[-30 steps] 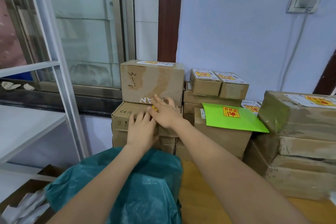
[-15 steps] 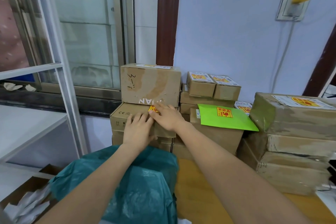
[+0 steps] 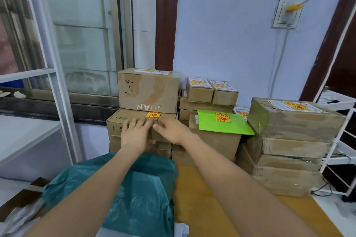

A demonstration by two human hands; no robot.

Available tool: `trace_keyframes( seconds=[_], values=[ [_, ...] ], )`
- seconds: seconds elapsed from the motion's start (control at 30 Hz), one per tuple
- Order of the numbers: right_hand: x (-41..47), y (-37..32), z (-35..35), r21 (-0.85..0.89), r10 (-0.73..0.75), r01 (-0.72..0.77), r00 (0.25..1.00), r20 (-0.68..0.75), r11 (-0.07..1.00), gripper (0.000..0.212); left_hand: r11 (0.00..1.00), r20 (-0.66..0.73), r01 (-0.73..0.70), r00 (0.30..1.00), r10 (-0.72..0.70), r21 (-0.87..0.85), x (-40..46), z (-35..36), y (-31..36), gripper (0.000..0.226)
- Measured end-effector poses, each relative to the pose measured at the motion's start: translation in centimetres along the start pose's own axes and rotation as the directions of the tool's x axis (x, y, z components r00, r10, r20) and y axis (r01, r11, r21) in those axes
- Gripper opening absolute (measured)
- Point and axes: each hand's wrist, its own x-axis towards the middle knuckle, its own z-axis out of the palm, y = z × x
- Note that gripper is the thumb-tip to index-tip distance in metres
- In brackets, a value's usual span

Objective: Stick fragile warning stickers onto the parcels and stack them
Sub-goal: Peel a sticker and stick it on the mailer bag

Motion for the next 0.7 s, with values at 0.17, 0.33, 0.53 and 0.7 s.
trace_keyframes(
  seconds=[0.17,0.33,0.53,0.7],
  values=[
    [-2.0,0.1,-0.4,0.017,0.015,-0.015,1.0,-0.005,1.0,0.055,0.997,0.114,0.007,0.994,0.003,-0.083,0.0,-0.6,0.1,0.074],
    [-4.0,0.0,-0.5,-0.009,-0.019,0.019,0.998,-0.055,1.0,0.051,0.945,0.11,-0.008,0.993,0.046,-0.326,-1.2,-2.4,-1.3,0.074],
    [-7.3,0.6,0.3,-0.047,-0.089,0.086,0.993,-0.073,0.995,0.053,0.886,0.026,0.014,1.0,-0.002,-0.464,-5.1,-4.4,-3.6,0.056],
    [-9.9,0.9,1.9,0.018,-0.124,0.126,0.988,-0.088,0.992,0.055,0.894,0.087,0.114,0.993,-0.085,-0.433,-8.8,-5.1,-5.4,0.037]
  ],
)
